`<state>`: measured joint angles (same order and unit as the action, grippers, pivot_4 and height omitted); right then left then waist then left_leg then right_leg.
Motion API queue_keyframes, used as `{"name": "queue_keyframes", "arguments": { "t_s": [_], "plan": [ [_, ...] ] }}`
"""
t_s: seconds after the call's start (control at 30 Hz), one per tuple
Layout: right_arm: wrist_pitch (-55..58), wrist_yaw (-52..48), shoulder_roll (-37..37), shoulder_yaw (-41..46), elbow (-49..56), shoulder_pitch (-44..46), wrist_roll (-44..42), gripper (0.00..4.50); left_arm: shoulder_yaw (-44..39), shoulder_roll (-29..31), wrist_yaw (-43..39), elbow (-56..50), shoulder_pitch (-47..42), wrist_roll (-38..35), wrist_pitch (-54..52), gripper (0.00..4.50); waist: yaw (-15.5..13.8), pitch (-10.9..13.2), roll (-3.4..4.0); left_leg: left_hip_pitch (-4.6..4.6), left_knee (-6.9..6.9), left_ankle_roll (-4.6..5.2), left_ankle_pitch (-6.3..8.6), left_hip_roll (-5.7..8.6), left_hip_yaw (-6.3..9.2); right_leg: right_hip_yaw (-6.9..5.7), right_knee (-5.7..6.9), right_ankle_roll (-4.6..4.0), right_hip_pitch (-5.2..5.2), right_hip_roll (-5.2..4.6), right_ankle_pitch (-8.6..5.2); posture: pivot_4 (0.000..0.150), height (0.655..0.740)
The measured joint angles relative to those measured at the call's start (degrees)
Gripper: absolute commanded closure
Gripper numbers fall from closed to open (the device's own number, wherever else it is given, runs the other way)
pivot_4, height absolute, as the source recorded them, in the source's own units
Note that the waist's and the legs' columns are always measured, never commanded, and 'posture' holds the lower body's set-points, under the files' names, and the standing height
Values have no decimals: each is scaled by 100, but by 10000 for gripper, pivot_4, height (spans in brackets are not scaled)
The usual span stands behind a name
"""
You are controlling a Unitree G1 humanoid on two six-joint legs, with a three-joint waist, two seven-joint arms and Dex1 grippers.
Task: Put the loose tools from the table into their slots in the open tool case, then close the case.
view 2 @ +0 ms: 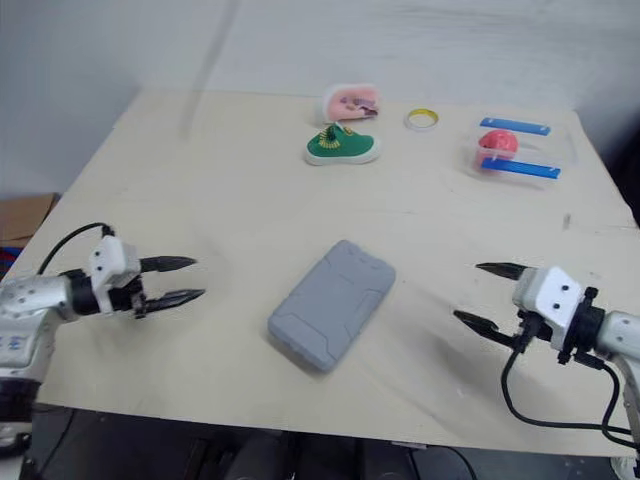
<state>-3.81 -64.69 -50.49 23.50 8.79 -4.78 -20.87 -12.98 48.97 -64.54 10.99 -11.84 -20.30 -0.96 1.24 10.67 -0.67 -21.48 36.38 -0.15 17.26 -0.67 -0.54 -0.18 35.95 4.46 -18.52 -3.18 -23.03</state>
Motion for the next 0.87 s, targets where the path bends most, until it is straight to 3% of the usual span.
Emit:
{"name": "queue_keyframes", "arguments": {
  "t_s": [0.03,0.23,0.87],
  "plan": [
    [-117,-76,-1,78,-98,-4,-47,0,-106,26,103,74,85,47,63,359,-18,7,-2,0,0,3,-1,4,2,-2,2,0,-1,-4,0,1500,7400],
    [-192,-476,-184,600,-503,-269,-335,0,-585,223,1070,270,373,662,419,359,-57,27,-11,4,-14,6,-4,8,3,-5,3,1,-2,-12,1,1500,7400],
    [-336,-267,-130,831,-688,-560,-259,0,-536,184,971,538,2,660,527,359,43,36,2,8,-15,-20,-21,10,-6,-3,24,0,-9,-8,1,1500,7400]
  ]
}}
